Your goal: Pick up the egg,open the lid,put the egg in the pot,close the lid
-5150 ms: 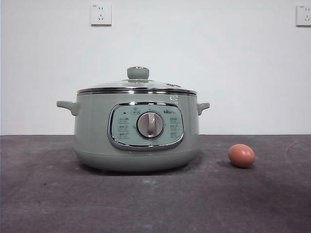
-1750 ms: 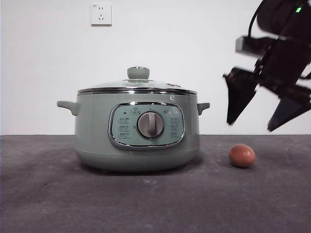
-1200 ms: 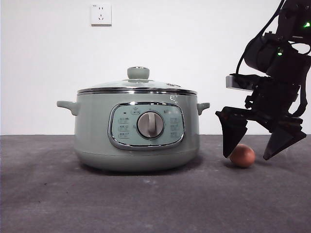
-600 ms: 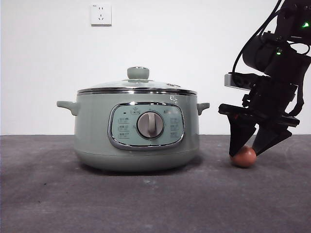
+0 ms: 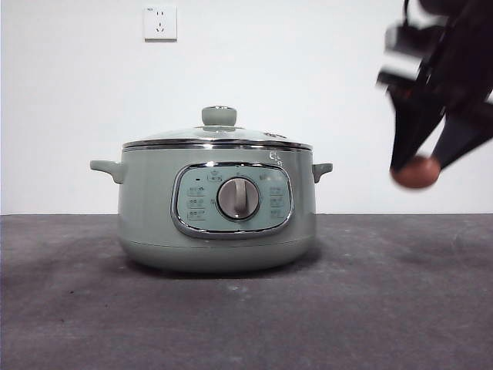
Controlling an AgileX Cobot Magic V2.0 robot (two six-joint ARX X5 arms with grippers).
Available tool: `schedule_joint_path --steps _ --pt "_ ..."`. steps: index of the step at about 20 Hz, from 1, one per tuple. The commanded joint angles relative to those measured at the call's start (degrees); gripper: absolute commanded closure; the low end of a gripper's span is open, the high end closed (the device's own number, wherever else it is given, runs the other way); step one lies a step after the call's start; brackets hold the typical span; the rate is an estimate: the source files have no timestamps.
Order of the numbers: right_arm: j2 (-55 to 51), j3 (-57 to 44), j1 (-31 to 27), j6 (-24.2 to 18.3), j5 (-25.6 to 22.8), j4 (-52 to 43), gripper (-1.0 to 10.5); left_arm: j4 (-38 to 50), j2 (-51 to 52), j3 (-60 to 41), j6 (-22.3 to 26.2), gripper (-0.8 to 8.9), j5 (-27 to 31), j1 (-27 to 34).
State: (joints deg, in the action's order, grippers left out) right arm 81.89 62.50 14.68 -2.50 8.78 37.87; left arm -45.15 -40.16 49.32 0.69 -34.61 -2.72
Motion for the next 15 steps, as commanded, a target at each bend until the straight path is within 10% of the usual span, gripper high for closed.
schedule_joint_path --steps 1,15 --pt "-6.8 -0.09 0.13 0.44 -0.17 1.79 9.6 3.87 -4.33 1.92 -2.27 1.57 1.38 -3.28" --pt "-29.31 -0.07 0.13 0.48 -0.04 12.83 9.6 13.84 -48.7 34.71 -1.49 1.57 22.86 -24.02"
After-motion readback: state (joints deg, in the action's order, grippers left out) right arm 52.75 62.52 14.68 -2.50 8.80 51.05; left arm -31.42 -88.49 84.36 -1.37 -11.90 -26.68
